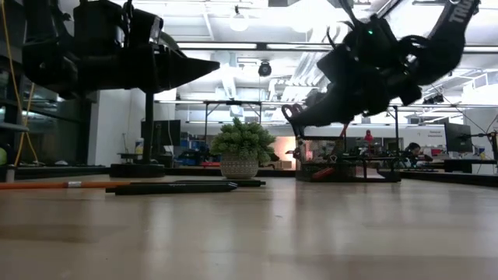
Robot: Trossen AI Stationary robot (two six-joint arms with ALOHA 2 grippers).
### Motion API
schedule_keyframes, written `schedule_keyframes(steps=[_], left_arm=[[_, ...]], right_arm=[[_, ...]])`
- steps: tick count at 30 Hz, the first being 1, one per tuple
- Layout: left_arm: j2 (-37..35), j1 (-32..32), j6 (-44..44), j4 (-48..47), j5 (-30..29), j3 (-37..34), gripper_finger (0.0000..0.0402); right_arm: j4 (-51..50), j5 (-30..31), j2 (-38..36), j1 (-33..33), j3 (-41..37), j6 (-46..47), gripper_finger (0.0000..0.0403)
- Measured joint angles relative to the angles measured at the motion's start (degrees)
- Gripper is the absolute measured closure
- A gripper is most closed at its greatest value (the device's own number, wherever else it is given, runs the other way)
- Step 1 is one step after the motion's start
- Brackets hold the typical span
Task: Pick and place office supplies into organizer
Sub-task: Put the top black pen into the black desk organizer
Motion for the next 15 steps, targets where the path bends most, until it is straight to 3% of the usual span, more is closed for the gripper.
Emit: schedule_keyframes(steps=[6, 15], left_arm=[[0.00, -0.02, -0.01, -0.32, 0.22, 0.42, 0.0284], [0.00, -0.02, -0.01, -0.55, 0.20, 0.42, 0.0284]], right_arm=[[4.24, 0.21, 2.70, -0.20, -1.27, 2.06, 0.0284], [4.57, 1.20, 10.74, -0.56, 2.78, 0.76, 0.0284]])
